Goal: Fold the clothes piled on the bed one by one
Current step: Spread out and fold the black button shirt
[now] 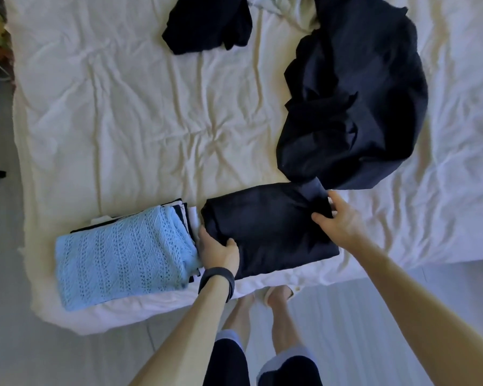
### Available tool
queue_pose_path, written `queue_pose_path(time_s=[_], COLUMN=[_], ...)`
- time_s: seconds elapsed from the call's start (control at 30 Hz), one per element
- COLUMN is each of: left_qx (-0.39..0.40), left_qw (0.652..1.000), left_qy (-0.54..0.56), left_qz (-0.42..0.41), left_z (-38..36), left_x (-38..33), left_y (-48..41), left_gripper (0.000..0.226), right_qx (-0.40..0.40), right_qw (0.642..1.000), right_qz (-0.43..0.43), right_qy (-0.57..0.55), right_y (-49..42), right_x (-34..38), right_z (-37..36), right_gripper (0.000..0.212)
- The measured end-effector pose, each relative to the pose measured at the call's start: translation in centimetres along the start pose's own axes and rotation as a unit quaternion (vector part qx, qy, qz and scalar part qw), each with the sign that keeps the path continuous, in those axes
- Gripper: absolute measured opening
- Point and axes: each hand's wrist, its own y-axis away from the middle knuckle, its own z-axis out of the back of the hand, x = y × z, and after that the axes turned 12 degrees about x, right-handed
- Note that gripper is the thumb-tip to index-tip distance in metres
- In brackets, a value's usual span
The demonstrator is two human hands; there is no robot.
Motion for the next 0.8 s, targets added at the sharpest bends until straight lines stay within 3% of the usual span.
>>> queue_pose_path(time_s=[0.1,0.2,0.33,0.5,0.63,0.8], left_qx=[-0.031,-0.074,-0.067,-0.050,-0.035,-0.042], left_qw=[0.997,0.990,0.963,0.941,0.916,0.913], left_qy=[0.017,-0.044,-0.230,-0.308,-0.365,-0.382], left_qz=[-0.069,-0.113,-0.127,-0.130,-0.161,-0.140], left_z=[-0.5,-1.1,-0.8,0.2,1.1,0.8], left_x=[-1.2,-2.7,-3.6,-3.1,-2.9,-3.1], left_y=[0.5,-0.2,-3.4,-5.8,-6.0,-5.5], left_gripper=[0.086,0.079,0.055,0.032,0.035,0.035], right_qx=[-0.061,-0.133,-0.097,-0.121,-0.137,-0.152], right_qw=[0.997,0.980,0.970,0.975,0.974,0.955], right_qz=[0.014,0.069,0.079,0.056,0.073,0.145], right_qy=[0.047,0.133,0.210,0.179,0.168,0.210], right_y=[1.2,1.4,-0.9,-3.0,-2.3,-0.6], right_x=[0.8,2.1,3.4,2.8,2.4,1.5], right_z=[-0.1,-0.3,0.4,1.6,1.5,0.4], right_gripper=[0.055,0.056,0.037,0.024,0.027,0.047])
